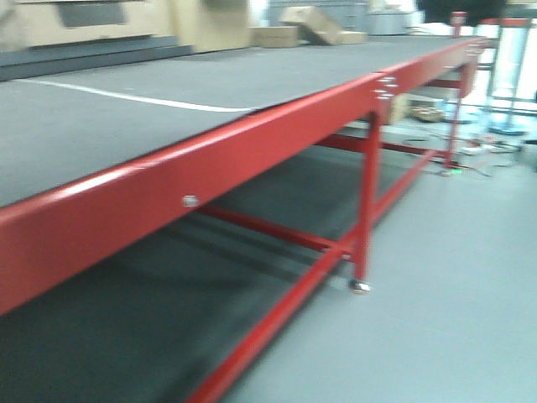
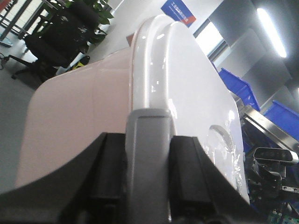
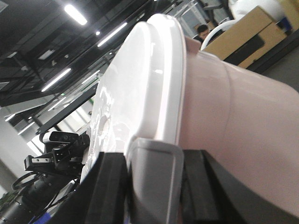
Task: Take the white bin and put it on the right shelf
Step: 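Carry the bin with both grippers while driving toward the blue-crate shelves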
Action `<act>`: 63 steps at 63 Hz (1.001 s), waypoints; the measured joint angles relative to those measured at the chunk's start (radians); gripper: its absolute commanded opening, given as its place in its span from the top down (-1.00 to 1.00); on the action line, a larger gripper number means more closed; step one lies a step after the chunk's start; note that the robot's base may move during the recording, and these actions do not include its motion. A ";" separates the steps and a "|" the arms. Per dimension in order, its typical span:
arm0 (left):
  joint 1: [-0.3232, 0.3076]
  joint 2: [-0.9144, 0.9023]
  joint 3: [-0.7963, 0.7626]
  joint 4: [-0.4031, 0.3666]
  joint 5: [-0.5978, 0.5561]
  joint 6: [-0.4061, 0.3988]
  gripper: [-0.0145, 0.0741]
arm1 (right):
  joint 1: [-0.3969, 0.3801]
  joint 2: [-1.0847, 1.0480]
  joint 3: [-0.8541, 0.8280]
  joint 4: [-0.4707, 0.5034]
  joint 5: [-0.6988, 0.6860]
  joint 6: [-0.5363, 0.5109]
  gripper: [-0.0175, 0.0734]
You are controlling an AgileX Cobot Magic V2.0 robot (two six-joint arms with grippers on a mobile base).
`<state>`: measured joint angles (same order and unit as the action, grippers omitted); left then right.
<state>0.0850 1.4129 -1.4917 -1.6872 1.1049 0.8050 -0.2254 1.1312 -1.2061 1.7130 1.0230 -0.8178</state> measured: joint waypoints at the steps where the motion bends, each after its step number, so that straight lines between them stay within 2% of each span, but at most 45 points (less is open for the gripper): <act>1: 0.000 0.000 0.000 0.000 0.000 0.000 0.87 | 0.000 0.000 0.000 0.000 0.000 0.000 0.10; 63: 0.000 0.000 0.000 0.000 -0.002 0.000 0.87 | 0.000 0.000 0.000 0.000 0.002 0.000 0.10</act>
<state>0.0850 1.4129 -1.4917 -1.6872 1.1028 0.8050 -0.2254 1.1312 -1.2061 1.7130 1.0247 -0.8178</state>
